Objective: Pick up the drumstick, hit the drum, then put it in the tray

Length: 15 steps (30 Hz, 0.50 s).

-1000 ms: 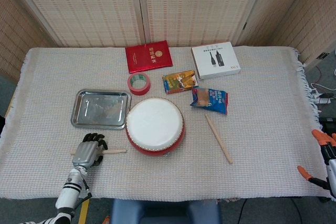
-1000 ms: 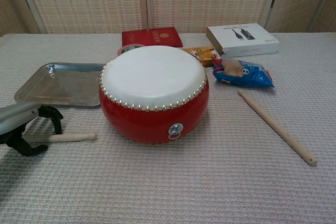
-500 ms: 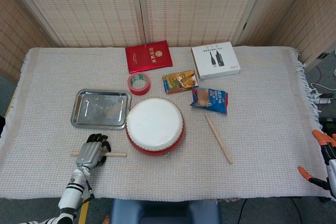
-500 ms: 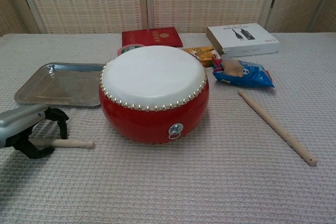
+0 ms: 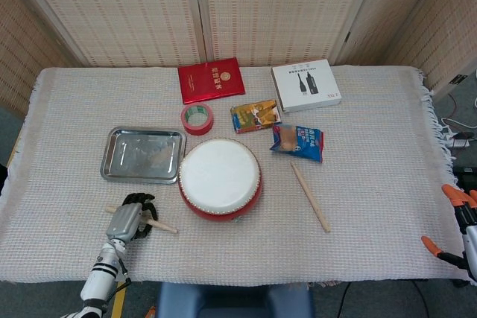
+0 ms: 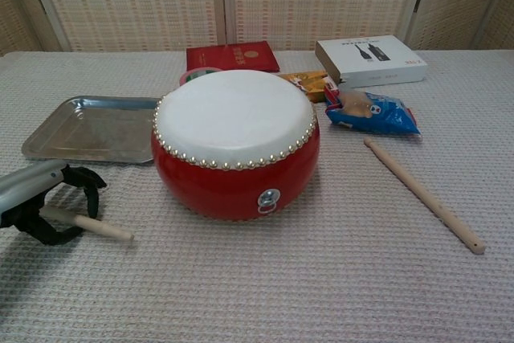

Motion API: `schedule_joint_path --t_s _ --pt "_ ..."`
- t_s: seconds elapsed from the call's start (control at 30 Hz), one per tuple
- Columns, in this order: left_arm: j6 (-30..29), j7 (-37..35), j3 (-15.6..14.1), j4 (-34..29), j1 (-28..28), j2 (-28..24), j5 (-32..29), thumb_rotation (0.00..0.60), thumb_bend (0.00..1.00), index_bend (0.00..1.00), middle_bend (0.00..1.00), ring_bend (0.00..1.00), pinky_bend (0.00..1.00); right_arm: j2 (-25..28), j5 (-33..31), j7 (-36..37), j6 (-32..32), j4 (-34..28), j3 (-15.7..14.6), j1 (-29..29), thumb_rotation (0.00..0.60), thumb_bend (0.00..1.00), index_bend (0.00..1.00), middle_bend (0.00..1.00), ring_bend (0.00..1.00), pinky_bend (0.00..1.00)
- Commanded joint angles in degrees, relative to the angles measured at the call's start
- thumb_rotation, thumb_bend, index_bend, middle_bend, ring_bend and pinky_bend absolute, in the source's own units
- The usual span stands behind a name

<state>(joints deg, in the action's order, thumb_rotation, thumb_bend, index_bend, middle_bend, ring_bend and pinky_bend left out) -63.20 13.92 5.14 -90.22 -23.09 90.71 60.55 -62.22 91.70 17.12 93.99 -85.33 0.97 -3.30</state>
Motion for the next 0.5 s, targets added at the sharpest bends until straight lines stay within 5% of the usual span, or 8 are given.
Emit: schedule_joint_path --t_s 0.03,0.23,0.5 --pt "-0.34 -7.67 0.08 -2.27 2.01 -2.16 2.87 0.600 0.35 0.58 0.26 0.11 0.08 0.03 0.03 -0.14 0.06 -0.07 0.01 -0.02 0.600 0.18 0.00 0.08 0.00 0.00" --pt "1.00 -27.28 0.36 -6.89 4.80 -7.96 9.27 0.600 0.35 0.58 0.28 0.12 0.09 0.09 0.29 -0.62 0.16 -0.36 -0.03 0.01 0.600 0.18 0.00 0.08 0.00 0.00" --pt "7.94 -63.12 0.10 -7.92 4.75 -15.98 19.44 0.600 0.36 0.59 0.30 0.12 0.08 -0.16 0.30 -1.66 0.22 -0.45 0.02 0.02 0.600 0.18 0.00 0.08 0.00 0.00"
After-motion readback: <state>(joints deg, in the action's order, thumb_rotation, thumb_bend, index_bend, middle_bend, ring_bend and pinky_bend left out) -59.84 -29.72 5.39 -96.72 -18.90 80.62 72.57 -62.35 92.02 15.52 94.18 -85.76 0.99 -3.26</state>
